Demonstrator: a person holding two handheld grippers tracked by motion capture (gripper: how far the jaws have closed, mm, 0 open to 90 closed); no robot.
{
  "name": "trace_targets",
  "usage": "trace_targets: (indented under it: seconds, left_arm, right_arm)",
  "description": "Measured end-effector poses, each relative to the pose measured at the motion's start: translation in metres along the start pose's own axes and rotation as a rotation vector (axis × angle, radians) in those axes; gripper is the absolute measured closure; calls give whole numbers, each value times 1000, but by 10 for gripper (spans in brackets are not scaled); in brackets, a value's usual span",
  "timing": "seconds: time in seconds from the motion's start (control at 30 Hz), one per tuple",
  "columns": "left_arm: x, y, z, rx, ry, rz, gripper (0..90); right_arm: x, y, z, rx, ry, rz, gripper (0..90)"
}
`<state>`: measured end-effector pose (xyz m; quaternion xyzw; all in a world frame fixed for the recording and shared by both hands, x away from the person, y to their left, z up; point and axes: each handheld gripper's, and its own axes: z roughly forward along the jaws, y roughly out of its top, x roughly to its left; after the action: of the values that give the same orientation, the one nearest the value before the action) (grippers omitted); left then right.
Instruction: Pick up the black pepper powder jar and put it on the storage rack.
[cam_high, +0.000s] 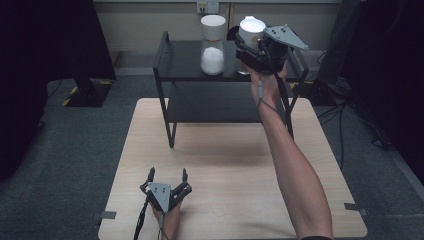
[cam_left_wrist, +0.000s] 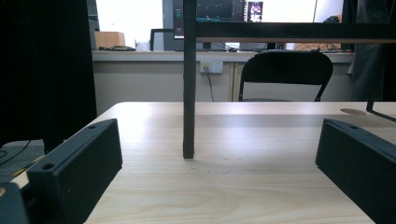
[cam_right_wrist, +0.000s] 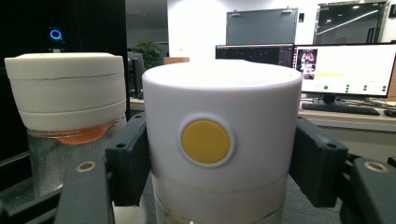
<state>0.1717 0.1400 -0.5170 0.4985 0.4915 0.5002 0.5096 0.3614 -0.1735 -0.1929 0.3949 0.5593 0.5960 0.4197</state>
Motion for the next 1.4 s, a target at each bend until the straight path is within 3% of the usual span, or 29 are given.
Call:
trace_targets:
  seconds: [0.47, 0.53, 0.6, 0.7, 1.07, 1.4]
  left_arm:
    - [0, 0, 0, 1, 0, 1, 0]
    - [0, 0, 0, 1, 0, 0, 0]
    - [0, 0, 0, 0, 0, 0, 0]
    - [0, 0, 0, 0, 0, 1, 0]
    - [0, 0, 0, 0, 0, 1, 0]
    - [0, 0, 0, 1, 2, 0, 1]
  right_arm:
    - [-1, 2, 6, 18, 5, -3, 297]
    - [0, 3, 7, 32, 7, -12, 226]
    - [-3, 1, 9, 39, 13, 24, 123]
    - [0, -9, 6, -6, -23, 46, 3]
    - [-4, -12, -8, -28, -7, 47, 0]
    - [-2, -21, -38, -60, 15, 35, 0]
